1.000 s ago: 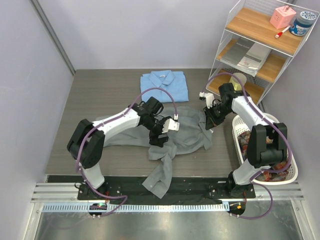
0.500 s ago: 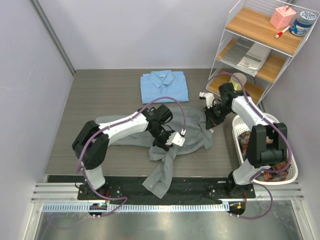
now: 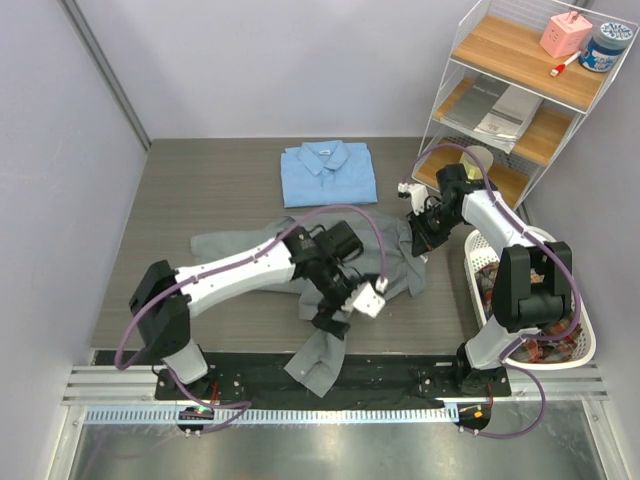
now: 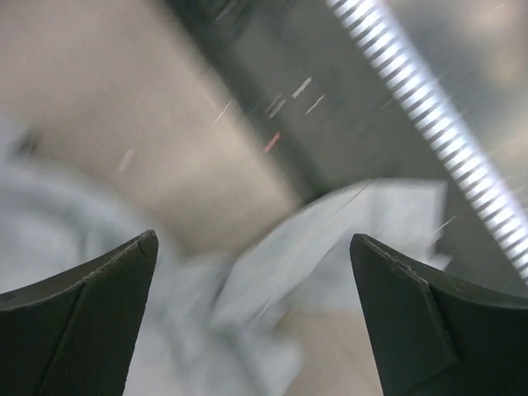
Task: Fold and stack the long sleeve shirts
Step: Flatten the shirt out
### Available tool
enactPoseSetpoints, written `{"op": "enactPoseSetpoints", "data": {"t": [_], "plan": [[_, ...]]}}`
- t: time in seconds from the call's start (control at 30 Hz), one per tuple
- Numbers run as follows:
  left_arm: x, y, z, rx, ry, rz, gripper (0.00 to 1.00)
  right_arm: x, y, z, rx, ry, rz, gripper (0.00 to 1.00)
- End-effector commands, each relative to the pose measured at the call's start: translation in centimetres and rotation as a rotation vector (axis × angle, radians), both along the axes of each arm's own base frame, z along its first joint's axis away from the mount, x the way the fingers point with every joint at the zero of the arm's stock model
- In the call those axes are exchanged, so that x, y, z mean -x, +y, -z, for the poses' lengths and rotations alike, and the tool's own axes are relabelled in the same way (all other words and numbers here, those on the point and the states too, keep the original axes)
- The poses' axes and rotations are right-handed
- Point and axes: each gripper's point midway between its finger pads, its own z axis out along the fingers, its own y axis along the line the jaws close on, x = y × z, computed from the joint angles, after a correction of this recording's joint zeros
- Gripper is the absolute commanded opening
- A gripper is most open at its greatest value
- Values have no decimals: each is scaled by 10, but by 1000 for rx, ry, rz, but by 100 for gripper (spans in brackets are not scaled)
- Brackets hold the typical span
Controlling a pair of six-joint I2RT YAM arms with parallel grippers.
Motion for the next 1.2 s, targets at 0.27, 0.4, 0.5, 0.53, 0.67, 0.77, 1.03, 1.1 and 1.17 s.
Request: {"op": "enactPoseSetpoints", "data": {"t": [0.27,0.4,0.5,0.53,0.67,0.77,1.03,1.1,1.17], "plan": [[-116,22,76,-133,-142,-74,100,6,0,-16,4,-52,-46,1],[-115,23,87,-179,-102,-37,78,10,-3,-14,15,-60,-48,1],[-109,26,72,-163,-97,-23,46,11,-3,-12,15,-66,-47,1],[-105,28,65,-155,-98,-14,35,12,-3,-11,15,-66,-47,1],[-59,36,20,-131,-49,58,0,7,-3,-9,17,-76,-39,1],[-9,21,-19,-33,-33,121,0,0,-2,-9,17,-86,-27,1],[63,-54,-12,66,86,96,36,-13,1,-15,5,-108,-32,1],[35,-49,-12,50,83,-6,51,-12,0,-18,13,-118,-50,1],[14,-28,-23,68,85,-89,56,-10,-3,-20,24,-133,-81,1]]}}
